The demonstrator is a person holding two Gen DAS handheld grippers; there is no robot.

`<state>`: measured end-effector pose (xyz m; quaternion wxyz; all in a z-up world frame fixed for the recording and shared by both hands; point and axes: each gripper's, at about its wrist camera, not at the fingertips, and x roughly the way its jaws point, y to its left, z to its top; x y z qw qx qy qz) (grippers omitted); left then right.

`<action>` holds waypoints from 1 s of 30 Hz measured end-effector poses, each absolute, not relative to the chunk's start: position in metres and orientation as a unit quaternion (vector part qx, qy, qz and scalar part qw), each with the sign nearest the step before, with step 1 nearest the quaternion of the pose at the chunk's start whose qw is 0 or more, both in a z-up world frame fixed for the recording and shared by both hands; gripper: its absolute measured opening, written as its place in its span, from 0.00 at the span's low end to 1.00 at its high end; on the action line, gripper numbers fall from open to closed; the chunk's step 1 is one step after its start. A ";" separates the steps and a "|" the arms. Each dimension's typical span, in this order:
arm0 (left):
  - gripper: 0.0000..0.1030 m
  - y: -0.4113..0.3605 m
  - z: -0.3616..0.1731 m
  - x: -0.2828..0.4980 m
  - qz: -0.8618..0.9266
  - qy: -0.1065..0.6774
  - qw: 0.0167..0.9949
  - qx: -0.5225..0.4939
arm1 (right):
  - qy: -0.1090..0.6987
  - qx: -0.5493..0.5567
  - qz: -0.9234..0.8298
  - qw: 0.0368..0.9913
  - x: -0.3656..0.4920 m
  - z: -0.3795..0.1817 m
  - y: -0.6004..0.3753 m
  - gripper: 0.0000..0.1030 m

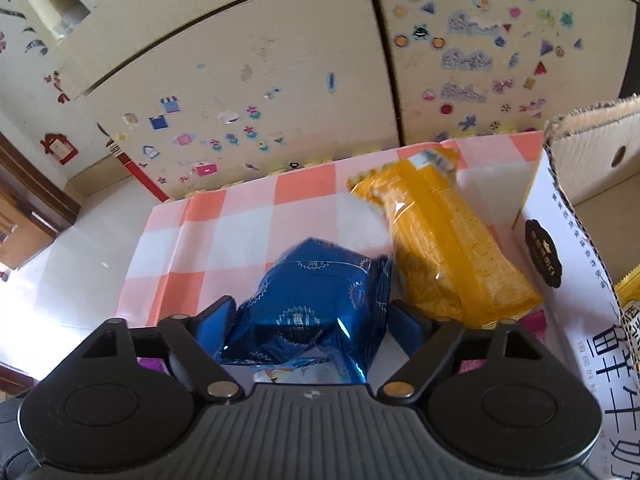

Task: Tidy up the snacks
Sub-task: 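Close left tool on purple packet while right tool grasps another blue foil packet, then lift purple packet with left tool while right tool lifts blue foil packet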

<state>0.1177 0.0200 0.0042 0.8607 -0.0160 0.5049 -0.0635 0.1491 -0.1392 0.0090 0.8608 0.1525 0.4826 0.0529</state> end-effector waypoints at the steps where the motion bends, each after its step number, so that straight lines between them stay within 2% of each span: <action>1: 0.95 0.020 0.004 0.118 -0.064 0.505 0.861 -0.015 | 0.481 0.148 0.054 0.862 0.148 0.009 -0.139 0.80; 4: 0.95 0.020 0.003 0.119 -0.065 0.505 0.860 -0.018 | 0.478 0.135 0.059 0.866 0.145 0.010 -0.140 0.74; 9: 0.94 0.019 0.002 0.117 -0.068 0.498 0.864 -0.013 | 0.466 0.118 0.068 0.874 0.134 0.023 -0.141 0.72; 11: 0.91 0.020 0.001 0.117 -0.074 0.500 0.863 -0.023 | 0.461 0.108 0.072 0.878 0.126 0.031 -0.141 0.72; 15: 0.77 0.019 0.002 0.115 -0.089 0.497 0.863 -0.031 | 0.454 0.096 0.074 0.883 0.111 0.043 -0.145 0.72; 30: 0.57 0.015 0.013 0.108 -0.109 0.471 0.875 -0.020 | 0.451 0.118 0.042 0.884 0.043 0.061 -0.175 0.72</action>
